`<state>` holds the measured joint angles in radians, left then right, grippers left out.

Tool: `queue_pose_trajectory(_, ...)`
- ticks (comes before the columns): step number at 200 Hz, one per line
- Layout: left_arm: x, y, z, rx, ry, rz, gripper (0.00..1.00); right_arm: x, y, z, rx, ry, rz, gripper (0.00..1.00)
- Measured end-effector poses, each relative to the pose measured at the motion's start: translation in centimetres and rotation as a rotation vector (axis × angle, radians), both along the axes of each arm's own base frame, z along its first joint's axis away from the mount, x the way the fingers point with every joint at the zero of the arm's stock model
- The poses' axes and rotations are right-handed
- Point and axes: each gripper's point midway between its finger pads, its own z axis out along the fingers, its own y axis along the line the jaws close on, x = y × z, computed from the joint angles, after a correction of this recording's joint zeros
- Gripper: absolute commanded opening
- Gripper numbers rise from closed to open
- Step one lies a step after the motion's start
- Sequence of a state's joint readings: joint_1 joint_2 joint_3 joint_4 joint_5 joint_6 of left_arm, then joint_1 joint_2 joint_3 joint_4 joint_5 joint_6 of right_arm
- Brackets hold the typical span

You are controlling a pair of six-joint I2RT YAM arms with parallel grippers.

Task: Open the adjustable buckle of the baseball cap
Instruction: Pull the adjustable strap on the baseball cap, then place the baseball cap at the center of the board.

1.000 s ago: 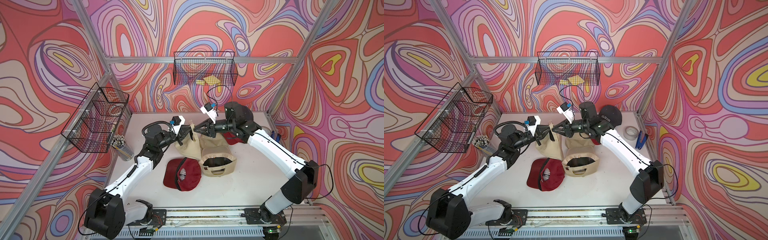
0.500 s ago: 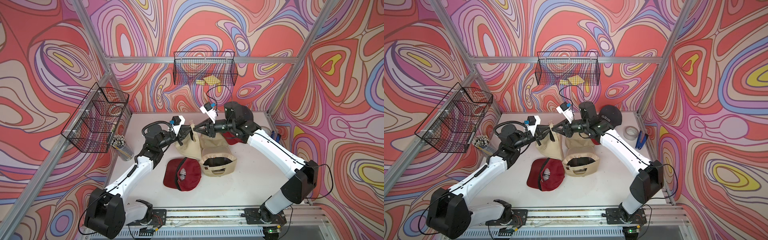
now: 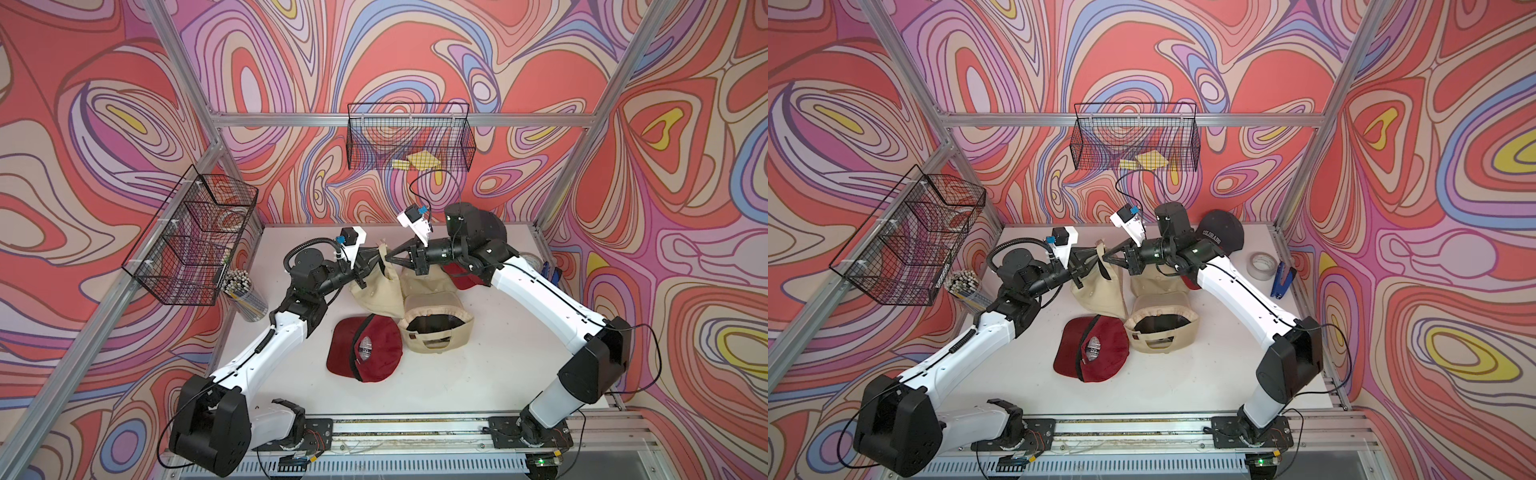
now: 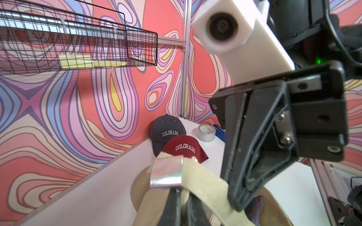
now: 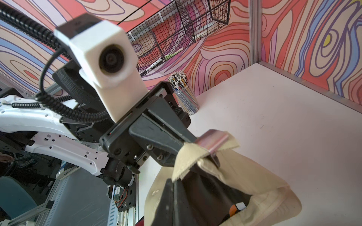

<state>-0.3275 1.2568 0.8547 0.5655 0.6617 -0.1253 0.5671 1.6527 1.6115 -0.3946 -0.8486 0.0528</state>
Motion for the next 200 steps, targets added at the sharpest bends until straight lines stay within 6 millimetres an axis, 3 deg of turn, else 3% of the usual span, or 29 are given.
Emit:
queue_pose_trajectory(68, 3.2, 4.8, 1.5, -0.114, 0.02, 0.15, 0.0, -0.2, 0.2, -2.3, -0.082, 0.014, 0.024, 0.0)
queue_pose_trajectory(71, 3.3, 5.0, 1.5, -0.117, 0.021, 0.154, 0.0, -0.2, 0.2, -2.3, -0.084, 0.014, 0.024, 0.07)
queue_pose_trajectory(81, 3.5, 5.3, 1.6, -0.125, 0.021, 0.162, 0.0, -0.1, 0.2, -2.5, -0.093, 0.018, 0.017, 0.47)
queue_pose_trajectory(88, 3.7, 5.6, 1.6, -0.129, 0.021, 0.168, 0.0, 0.0, 0.1, -2.6, -0.098, 0.018, 0.011, 0.9)
queue_pose_trajectory(92, 3.7, 5.7, 1.7, -0.131, 0.02, 0.17, 0.0, 0.0, 0.1, -2.6, -0.1, 0.017, 0.008, 0.98)
queue_pose_trajectory(137, 4.8, 8.0, 1.9, -0.149, 0.011, 0.227, 0.0, 1.1, -0.4, -2.7, -0.112, -0.004, -0.074, 0.98)
queue_pose_trajectory(163, 6.8, 11.4, 1.4, -0.185, 0.021, 0.307, 0.0, 1.6, -0.8, -1.9, -0.112, -0.024, -0.123, 0.98)
queue_pose_trajectory(200, 9.9, 16.4, -1.6, -0.22, 0.095, 0.434, 0.0, 1.9, -1.3, -1.4, -0.117, -0.04, -0.161, 0.98)
